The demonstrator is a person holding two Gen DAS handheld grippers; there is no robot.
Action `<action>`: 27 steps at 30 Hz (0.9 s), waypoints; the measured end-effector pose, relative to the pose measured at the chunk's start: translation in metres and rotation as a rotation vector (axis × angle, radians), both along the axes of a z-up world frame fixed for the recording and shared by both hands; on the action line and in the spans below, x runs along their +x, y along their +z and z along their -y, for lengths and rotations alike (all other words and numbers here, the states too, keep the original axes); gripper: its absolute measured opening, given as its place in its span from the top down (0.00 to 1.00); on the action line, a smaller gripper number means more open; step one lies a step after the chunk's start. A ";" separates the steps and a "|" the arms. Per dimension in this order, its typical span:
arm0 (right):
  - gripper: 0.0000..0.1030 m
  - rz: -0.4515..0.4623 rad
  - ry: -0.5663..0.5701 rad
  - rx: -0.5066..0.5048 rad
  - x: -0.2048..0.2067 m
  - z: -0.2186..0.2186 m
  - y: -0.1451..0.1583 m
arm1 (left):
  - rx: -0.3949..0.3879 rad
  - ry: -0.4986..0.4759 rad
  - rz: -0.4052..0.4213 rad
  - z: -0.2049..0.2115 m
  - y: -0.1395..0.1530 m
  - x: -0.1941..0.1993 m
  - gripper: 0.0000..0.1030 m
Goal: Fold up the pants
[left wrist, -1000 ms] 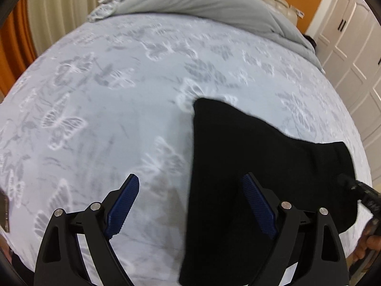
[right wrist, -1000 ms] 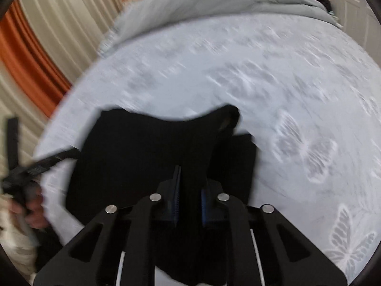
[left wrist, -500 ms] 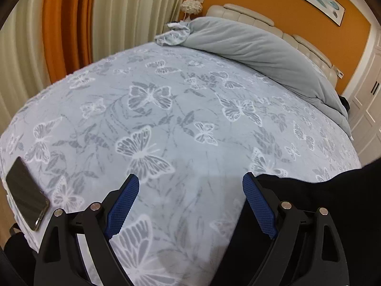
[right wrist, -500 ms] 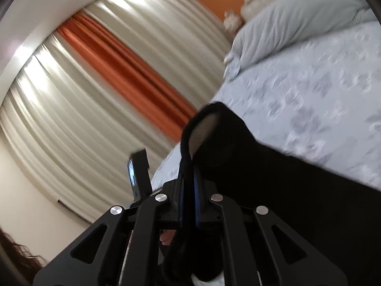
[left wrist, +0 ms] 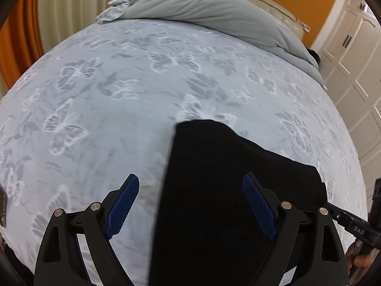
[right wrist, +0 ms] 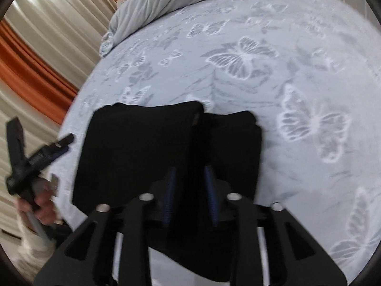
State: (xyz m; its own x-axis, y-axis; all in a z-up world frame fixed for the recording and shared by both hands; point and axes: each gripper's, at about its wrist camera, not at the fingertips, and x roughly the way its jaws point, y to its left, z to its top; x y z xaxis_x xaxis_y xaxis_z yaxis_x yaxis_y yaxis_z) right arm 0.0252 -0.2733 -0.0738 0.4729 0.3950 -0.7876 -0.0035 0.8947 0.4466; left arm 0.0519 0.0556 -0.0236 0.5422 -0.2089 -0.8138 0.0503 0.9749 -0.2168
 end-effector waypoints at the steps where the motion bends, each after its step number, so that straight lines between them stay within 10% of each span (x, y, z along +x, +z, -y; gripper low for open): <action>1: 0.51 -0.014 0.012 0.037 0.005 -0.004 -0.004 | 0.005 -0.006 0.001 0.006 -0.001 0.000 0.16; 8: 0.39 -0.063 0.045 0.129 0.015 -0.035 -0.023 | 0.002 -0.052 -0.013 0.024 -0.007 -0.003 0.16; 12: 0.78 0.001 0.069 0.095 0.017 -0.051 -0.022 | -0.005 -0.057 -0.016 0.020 -0.007 -0.003 0.16; 20: 0.78 0.235 0.076 0.003 -0.015 -0.034 0.059 | -0.020 -0.042 -0.013 0.013 -0.004 -0.005 0.16; 27: 0.71 0.007 -0.043 -0.107 0.001 0.003 -0.009 | 0.048 -0.066 -0.064 0.037 -0.027 -0.002 0.16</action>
State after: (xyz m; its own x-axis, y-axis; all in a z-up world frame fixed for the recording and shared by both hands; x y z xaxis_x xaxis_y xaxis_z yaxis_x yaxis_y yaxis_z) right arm 0.0262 -0.2764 -0.0829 0.4933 0.2879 -0.8208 0.0329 0.9368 0.3484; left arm 0.0501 0.0187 -0.0505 0.4748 -0.2023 -0.8565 0.1027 0.9793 -0.1744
